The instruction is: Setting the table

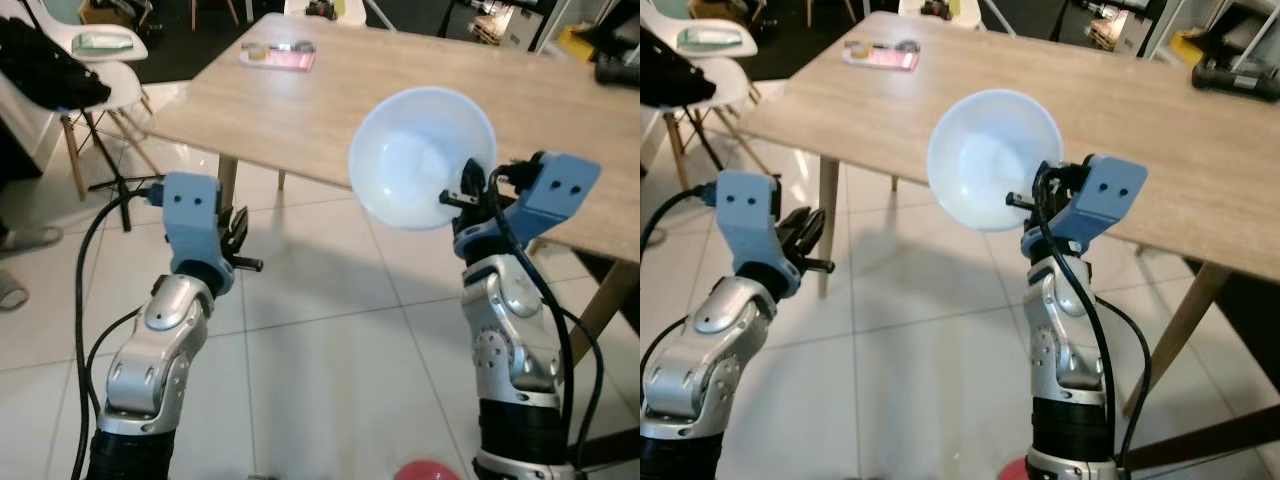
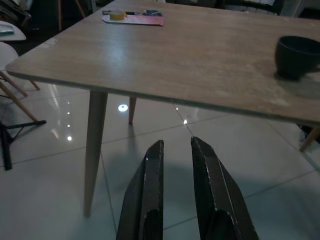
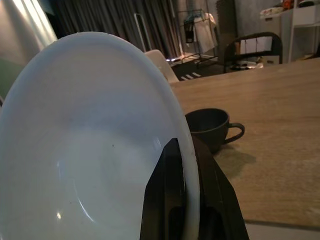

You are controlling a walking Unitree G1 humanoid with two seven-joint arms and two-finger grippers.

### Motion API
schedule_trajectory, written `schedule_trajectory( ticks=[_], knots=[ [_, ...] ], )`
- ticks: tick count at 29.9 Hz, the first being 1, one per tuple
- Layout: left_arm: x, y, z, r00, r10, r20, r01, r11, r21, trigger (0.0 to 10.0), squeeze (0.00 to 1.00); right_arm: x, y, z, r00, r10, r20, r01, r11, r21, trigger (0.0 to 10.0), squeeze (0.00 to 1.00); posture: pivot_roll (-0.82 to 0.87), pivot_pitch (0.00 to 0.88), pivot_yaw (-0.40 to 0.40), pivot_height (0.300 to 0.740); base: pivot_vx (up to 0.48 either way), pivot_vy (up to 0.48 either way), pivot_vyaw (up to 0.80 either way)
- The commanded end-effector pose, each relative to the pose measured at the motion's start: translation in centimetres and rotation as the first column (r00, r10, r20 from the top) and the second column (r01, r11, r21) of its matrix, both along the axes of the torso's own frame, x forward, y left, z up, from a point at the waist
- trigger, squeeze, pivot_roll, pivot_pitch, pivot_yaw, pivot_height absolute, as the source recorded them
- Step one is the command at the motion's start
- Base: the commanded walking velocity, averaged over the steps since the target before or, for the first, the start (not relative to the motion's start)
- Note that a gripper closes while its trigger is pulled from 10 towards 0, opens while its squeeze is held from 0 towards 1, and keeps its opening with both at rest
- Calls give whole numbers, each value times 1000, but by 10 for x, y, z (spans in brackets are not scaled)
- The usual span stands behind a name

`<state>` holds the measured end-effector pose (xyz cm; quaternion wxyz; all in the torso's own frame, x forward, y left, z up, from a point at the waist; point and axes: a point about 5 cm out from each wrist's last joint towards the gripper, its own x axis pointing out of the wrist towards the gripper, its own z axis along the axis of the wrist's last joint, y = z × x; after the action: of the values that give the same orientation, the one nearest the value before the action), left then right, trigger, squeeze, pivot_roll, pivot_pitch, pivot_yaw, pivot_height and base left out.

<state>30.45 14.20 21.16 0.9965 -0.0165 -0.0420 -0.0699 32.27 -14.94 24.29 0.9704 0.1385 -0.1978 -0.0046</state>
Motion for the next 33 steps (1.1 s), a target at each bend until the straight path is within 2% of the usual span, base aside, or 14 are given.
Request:
schedule_trajectory(
  ticks=[1, 14, 26, 33],
  knots=[
    [-1, -1, -3, 1000, -3, -9, 3, 1000, 3, 10000, 0, -1, -3, 0, 1000, -7, 2, 7, 1000, 6, 10000, 0, 48, 111, 76, 740, 480, 0, -800],
    [0, -1, -2, 1000, -3, -10, 3, 1000, 3, 10000, 0, -1, -6, 1, 1000, -17, 3, 17, 1000, 11, 10000, 0, 46, 116, 77, 740, 477, 0, -788],
    [0, -1, -3, 1000, -2, -11, 2, 1000, 3, 10000, 0, 0, -7, 1, 1000, -23, 6, 23, 1000, 5, 10000, 0, 48, 116, 79, 740, 470, 0, 0],
    [-3, -7, -3, 999, -43, -10, 43, 999, 11, 10000, 0, 0, -7, 2, 1000, -24, 8, 24, 1000, -2, 10000, 0, 50, 115, 81, 740, 0, 0, 0]
  ],
)
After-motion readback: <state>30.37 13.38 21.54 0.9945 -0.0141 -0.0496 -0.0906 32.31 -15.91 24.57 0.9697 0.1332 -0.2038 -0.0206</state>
